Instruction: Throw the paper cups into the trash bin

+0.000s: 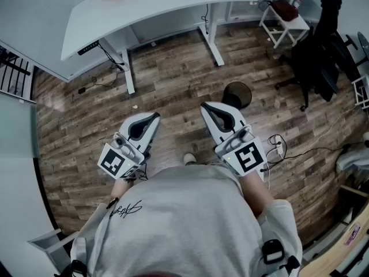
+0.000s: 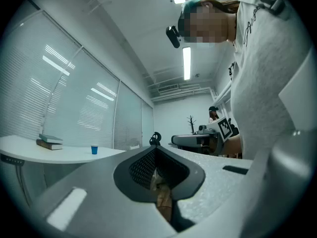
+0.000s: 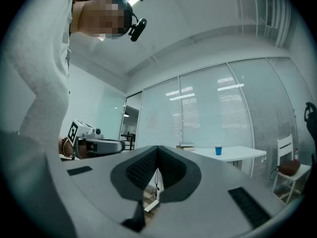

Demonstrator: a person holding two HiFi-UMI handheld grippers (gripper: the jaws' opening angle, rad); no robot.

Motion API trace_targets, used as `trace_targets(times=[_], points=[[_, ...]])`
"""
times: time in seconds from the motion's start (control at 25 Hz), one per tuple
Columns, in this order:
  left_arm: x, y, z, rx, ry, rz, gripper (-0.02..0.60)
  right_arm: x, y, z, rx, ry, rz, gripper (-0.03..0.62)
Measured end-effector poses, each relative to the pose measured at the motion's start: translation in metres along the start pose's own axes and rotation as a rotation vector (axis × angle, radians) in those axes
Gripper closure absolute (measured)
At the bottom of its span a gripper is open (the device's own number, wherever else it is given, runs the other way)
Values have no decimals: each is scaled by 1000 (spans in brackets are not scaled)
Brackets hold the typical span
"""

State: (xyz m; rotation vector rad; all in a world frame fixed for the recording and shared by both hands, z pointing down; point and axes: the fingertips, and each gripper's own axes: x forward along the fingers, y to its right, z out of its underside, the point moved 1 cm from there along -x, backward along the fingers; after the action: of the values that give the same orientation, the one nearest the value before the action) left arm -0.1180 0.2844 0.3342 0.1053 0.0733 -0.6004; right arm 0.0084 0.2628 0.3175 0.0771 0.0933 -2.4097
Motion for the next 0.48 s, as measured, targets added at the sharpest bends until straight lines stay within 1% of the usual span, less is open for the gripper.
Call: trace_targets(times=[0.12,0.32,0.48], points=[[-2,-2,0,2,0,-1,588,2,-4,2,5,-6,-5,588],[-2,-5,0,8,0,-8,588,9,-1,-4,-30,38,-9,588],[-2,-6,-1,3,9,-11,588,12,-6,1,6,1,-18,588]])
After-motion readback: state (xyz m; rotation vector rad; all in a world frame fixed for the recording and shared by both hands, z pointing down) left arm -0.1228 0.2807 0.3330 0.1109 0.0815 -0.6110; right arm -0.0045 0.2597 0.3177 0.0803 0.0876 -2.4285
